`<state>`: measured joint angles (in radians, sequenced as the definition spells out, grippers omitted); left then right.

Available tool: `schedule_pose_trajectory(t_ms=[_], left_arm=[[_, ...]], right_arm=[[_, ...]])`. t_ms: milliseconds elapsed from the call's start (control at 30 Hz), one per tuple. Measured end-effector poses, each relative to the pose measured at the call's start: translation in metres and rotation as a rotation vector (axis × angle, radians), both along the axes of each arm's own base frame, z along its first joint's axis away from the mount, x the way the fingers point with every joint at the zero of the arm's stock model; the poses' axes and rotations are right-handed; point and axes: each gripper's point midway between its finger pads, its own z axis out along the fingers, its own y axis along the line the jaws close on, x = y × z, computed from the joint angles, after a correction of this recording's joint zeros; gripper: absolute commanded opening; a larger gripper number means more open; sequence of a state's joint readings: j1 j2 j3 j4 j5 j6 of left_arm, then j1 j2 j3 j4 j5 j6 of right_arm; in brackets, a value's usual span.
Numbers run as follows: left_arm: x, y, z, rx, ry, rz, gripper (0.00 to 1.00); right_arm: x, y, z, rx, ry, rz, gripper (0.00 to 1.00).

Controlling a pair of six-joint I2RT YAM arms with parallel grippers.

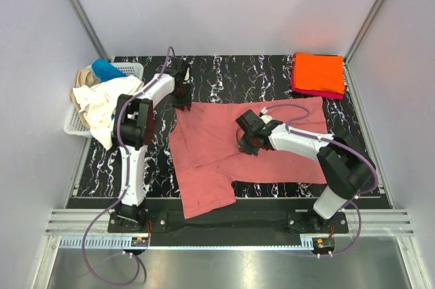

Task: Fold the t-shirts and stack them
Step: Fold the tshirt

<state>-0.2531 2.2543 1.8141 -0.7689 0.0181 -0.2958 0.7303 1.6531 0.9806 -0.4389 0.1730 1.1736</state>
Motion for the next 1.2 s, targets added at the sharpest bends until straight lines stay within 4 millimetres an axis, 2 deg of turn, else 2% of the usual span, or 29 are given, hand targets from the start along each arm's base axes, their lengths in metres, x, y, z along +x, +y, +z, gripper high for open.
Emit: schedule_pose_trajectory(t_ms=[33, 267, 367, 467, 533, 600, 700, 767, 867, 933, 1067, 1200], left_arm=[[0.003, -0.001, 0.001, 0.000, -0.006, -0.004, 0.37], [0.030, 0.001, 0.005, 0.016, -0.053, -0.016, 0.39], [0.040, 0.008, 0.015, 0.034, -0.077, -0.009, 0.39], [0.048, 0.013, 0.032, 0.046, -0.115, 0.004, 0.40], [0.045, 0.015, 0.044, 0.045, -0.127, 0.013, 0.40], [0.040, 0.011, 0.061, 0.020, -0.148, 0.010, 0.40], [0.028, -0.004, 0.084, -0.025, -0.181, -0.015, 0.40], [0.024, -0.017, 0.089, -0.044, -0.189, -0.042, 0.39], [0.019, -0.031, 0.082, -0.057, -0.180, -0.068, 0.39], [0.010, -0.031, 0.069, -0.045, -0.146, -0.071, 0.40], [-0.008, -0.007, 0.039, 0.044, -0.071, -0.036, 0.44], [-0.015, 0.020, 0.029, 0.097, -0.030, 0.002, 0.46]], right_arm=[[0.000, 0.000, 0.000, -0.003, -0.002, 0.001, 0.12], [-0.003, -0.019, -0.001, -0.105, 0.010, -0.001, 0.29], [0.002, -0.028, 0.008, -0.162, -0.003, 0.008, 0.29], [0.021, -0.042, 0.027, -0.175, -0.042, 0.004, 0.27], [0.040, -0.066, 0.041, -0.167, -0.074, -0.032, 0.27], [0.061, -0.100, 0.054, -0.167, -0.104, -0.091, 0.26], [0.088, -0.149, 0.069, -0.179, -0.139, -0.162, 0.27], [0.099, -0.169, 0.076, -0.185, -0.156, -0.186, 0.27], [0.115, -0.195, 0.081, -0.169, -0.167, -0.219, 0.29], [0.120, -0.210, 0.075, -0.155, -0.151, -0.244, 0.30], [0.116, -0.236, 0.060, -0.157, -0.103, -0.284, 0.31], [0.110, -0.251, 0.048, -0.149, -0.067, -0.315, 0.32]])
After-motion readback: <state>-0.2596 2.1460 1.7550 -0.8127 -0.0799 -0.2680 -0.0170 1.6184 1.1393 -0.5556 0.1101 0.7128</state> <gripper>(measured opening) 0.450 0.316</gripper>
